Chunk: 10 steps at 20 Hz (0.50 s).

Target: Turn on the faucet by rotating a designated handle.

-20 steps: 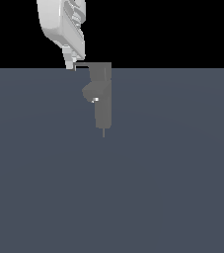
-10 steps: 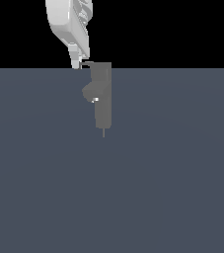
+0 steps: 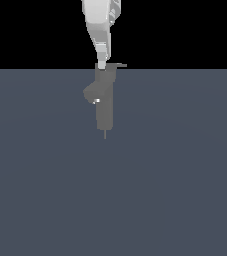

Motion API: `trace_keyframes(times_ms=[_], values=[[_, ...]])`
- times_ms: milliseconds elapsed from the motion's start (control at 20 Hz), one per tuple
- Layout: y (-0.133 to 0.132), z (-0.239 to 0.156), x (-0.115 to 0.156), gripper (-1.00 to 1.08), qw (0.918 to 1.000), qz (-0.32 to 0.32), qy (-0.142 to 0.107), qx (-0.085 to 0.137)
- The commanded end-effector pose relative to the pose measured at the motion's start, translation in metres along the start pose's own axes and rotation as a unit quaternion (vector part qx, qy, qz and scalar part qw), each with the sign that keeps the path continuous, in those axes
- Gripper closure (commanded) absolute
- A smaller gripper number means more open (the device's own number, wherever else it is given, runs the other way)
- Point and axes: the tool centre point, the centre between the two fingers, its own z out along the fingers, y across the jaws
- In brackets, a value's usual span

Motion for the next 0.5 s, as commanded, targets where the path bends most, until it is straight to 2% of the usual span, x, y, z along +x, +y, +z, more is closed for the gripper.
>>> trace_keyframes(times_ms=[0, 50, 450], values=[[-0.001, -0.004, 0.036, 1.08, 0.9997, 0.022, -0.001, 0.005], [0.000, 0.000, 0.007, 1.08, 1.0000, 0.002, 0.000, 0.000], [-0.021, -0.001, 0.038, 1.08, 1.0000, 0.008, 0.000, 0.002]])
